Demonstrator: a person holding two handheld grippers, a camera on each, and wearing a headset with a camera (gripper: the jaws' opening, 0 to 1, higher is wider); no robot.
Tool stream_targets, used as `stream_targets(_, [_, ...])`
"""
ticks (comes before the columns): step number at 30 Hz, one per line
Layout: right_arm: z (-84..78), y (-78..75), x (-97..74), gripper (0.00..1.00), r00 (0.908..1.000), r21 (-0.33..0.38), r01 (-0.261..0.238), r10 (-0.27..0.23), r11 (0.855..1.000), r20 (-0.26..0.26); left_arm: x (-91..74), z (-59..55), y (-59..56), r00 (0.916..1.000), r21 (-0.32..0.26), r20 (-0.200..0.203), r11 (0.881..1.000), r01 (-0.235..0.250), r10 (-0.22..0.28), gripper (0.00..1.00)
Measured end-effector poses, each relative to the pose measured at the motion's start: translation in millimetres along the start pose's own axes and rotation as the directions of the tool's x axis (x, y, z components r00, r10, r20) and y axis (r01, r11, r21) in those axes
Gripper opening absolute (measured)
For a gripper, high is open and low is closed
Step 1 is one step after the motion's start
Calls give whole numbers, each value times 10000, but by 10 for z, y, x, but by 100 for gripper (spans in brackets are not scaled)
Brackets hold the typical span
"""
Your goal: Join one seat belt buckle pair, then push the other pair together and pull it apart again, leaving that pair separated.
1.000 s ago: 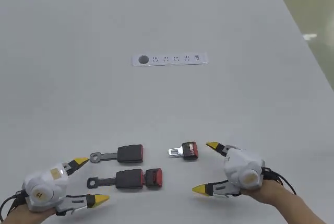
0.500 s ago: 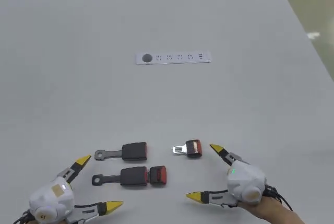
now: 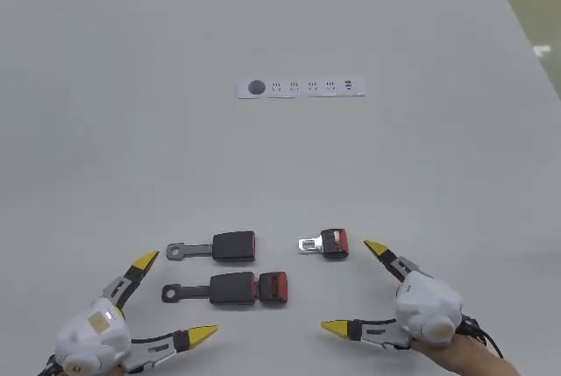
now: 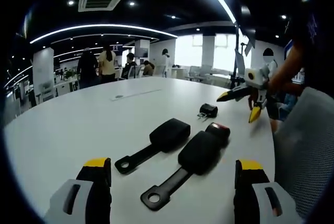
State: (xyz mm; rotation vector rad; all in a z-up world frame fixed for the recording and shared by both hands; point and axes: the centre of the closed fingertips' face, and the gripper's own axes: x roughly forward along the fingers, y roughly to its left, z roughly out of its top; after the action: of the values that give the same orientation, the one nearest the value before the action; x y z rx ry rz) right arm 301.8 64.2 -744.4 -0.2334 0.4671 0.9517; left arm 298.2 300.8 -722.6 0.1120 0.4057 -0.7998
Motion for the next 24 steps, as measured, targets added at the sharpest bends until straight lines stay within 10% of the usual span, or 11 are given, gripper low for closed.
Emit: stream_targets(24, [-7, -58, -17, 99, 9997, 64, 244, -244, 9997, 33, 4, -50, 81, 9994, -547, -88, 9979, -343, 339, 100])
